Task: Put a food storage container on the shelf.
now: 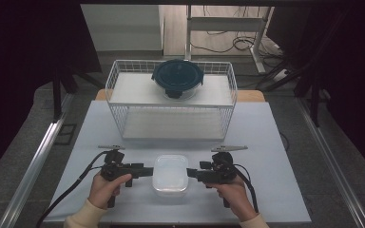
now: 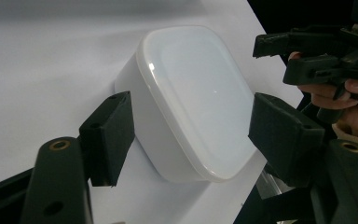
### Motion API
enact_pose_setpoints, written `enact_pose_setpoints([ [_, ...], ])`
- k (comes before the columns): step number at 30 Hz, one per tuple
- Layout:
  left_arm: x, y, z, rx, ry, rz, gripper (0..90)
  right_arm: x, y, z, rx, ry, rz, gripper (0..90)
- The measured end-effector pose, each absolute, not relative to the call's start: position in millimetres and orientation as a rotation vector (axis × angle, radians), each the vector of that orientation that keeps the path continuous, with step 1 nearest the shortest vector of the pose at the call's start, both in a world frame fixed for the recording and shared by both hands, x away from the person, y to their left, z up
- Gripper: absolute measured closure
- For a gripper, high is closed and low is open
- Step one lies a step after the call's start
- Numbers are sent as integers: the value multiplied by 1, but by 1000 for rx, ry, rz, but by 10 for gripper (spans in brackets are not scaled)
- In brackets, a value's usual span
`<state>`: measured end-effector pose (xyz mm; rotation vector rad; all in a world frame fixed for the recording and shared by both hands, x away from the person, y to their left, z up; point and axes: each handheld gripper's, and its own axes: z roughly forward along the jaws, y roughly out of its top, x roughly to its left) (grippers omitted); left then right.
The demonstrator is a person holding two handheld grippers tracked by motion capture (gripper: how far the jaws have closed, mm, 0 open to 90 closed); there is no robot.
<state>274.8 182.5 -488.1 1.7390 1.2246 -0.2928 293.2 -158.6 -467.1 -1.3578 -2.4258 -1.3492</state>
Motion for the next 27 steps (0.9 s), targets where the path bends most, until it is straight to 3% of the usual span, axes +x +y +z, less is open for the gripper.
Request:
enact_pose_setpoints([
  [17, 292, 176, -511, 1696, 1254, -429, 334, 303, -148, -489, -1387, -2310, -1292, 399],
  [27, 295, 178, -521, 1632, 1270, -509, 490, 304, -146, -496, -1406, -2263, -1268, 480],
])
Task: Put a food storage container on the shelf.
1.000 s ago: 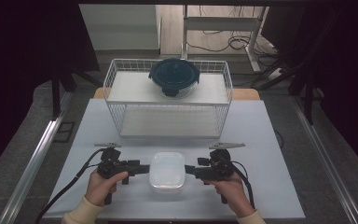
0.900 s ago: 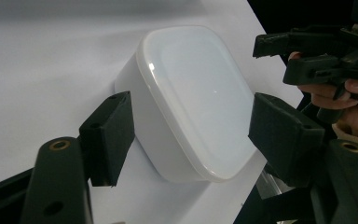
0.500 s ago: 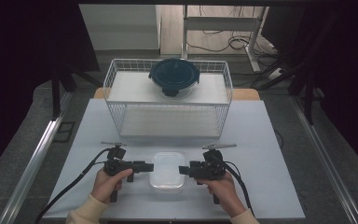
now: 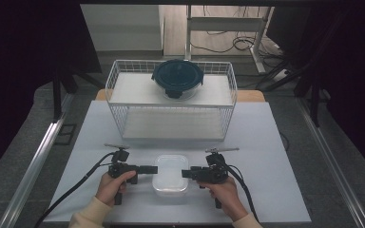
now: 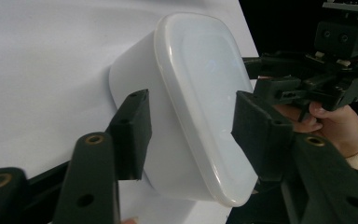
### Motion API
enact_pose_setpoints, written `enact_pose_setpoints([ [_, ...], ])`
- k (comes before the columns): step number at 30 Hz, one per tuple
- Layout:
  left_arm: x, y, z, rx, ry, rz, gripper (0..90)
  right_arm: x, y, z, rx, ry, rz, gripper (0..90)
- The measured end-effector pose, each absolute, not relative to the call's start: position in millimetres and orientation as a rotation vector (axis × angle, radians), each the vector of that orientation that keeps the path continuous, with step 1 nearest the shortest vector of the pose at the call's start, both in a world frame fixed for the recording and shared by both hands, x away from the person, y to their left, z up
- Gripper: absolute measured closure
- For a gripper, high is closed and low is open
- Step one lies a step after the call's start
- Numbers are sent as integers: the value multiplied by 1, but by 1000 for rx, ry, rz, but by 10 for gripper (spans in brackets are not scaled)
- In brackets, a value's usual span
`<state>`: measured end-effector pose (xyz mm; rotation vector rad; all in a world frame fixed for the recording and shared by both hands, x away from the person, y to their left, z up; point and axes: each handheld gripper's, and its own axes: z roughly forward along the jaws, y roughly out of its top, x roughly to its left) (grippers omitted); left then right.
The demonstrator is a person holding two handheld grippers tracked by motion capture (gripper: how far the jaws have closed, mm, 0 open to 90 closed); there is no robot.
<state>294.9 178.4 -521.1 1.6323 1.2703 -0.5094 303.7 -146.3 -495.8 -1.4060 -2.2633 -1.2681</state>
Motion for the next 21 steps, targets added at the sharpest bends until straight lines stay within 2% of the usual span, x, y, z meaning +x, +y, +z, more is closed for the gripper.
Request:
enact_pose_setpoints([
  [9, 294, 175, -527, 1629, 1276, -549, 590, 304, -149, -499, -1418, -2173, -1269, 583],
  [11, 293, 174, -527, 1627, 1278, -547, 596, 304, -151, -499, -1435, -2147, -1278, 632],
  [14, 291, 174, -525, 1627, 1283, -535, 608, 304, -153, -499, -1448, -2126, -1277, 650],
  [18, 287, 176, -519, 1617, 1281, -495, 688, 303, -154, -497, -1463, -2096, -1273, 677],
  [21, 286, 176, -518, 1616, 1275, -494, 701, 300, -155, -495, -1459, -2103, -1283, 692],
])
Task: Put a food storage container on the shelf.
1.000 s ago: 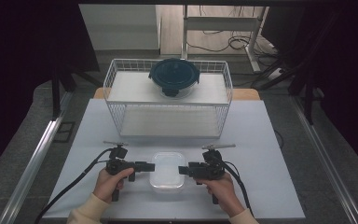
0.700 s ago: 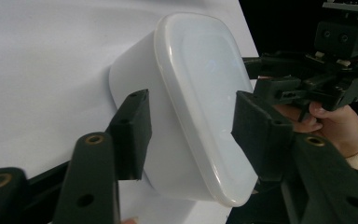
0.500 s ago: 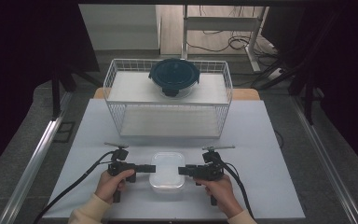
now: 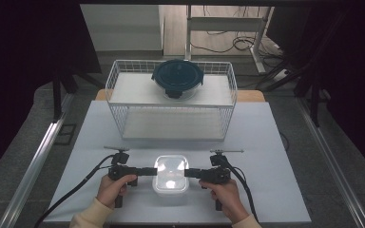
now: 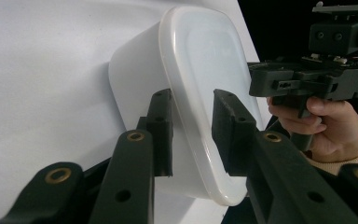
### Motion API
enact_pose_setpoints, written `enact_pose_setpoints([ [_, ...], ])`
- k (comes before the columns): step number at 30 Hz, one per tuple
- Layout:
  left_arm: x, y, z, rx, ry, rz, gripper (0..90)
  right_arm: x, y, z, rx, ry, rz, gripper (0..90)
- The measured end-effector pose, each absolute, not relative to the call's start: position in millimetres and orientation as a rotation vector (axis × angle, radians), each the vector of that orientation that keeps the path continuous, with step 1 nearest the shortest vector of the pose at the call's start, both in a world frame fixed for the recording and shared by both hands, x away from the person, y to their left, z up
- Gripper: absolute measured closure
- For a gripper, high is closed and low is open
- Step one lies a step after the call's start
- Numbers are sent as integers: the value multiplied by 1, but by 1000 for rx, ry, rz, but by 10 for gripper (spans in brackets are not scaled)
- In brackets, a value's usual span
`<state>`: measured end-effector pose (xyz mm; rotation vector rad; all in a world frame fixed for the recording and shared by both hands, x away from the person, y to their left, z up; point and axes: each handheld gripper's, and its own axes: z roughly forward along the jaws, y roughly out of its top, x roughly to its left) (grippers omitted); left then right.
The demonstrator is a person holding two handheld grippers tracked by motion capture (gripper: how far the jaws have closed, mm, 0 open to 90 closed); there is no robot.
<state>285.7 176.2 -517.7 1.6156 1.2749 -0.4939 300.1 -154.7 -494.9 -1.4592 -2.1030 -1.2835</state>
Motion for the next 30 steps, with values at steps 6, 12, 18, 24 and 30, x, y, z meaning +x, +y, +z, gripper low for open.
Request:
enact_pose_setpoints([
  [6, 281, 178, -511, 1600, 1254, -471, 757, 298, -158, -489, -1442, -2111, -1311, 735],
  [12, 279, 179, -509, 1597, 1246, -450, 786, 295, -158, -484, -1423, -2134, -1339, 763],
  [18, 277, 180, -505, 1598, 1233, -432, 802, 293, -159, -481, -1407, -2147, -1361, 790],
  [24, 275, 181, -503, 1604, 1225, -413, 801, 293, -158, -480, -1393, -2153, -1372, 792],
  [30, 271, 183, -494, 1596, 1192, -400, 801, 290, -158, -472, -1361, -2173, -1410, 792],
])
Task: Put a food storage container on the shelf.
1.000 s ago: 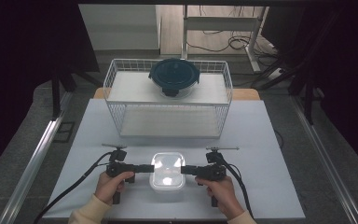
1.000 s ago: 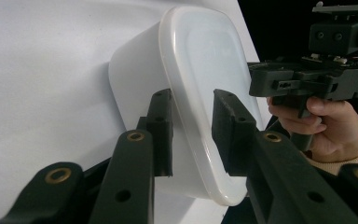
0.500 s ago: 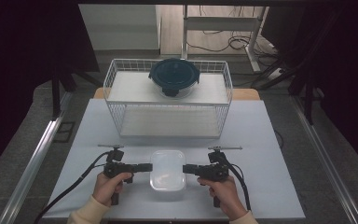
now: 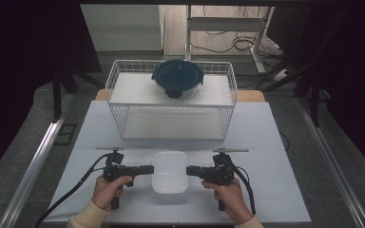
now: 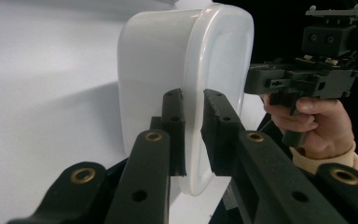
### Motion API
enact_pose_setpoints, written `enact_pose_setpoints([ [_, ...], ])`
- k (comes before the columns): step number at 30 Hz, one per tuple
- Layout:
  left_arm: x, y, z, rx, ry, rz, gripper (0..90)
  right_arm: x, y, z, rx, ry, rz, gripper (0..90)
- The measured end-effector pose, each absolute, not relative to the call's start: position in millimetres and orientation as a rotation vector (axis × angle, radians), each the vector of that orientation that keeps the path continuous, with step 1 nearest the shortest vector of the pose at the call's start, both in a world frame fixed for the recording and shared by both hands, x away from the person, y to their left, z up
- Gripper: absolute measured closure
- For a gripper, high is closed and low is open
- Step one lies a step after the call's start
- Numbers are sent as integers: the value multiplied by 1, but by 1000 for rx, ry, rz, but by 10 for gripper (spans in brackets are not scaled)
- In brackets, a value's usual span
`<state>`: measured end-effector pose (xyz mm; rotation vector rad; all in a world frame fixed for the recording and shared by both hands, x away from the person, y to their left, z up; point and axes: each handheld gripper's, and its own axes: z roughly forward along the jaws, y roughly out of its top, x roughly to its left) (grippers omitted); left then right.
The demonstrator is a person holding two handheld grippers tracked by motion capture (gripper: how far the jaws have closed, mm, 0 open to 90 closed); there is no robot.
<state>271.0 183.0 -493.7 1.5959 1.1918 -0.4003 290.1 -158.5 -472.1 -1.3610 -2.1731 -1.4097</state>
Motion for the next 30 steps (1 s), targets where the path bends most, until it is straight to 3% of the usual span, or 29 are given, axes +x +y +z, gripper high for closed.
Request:
enact_pose_setpoints([
  [17, 257, 180, -462, 1624, 1108, -275, 805, 281, -161, -447, -1286, -2221, -1510, 794],
  [30, 251, 181, -446, 1614, 1073, -262, 806, 276, -162, -431, -1244, -2252, -1557, 793],
])
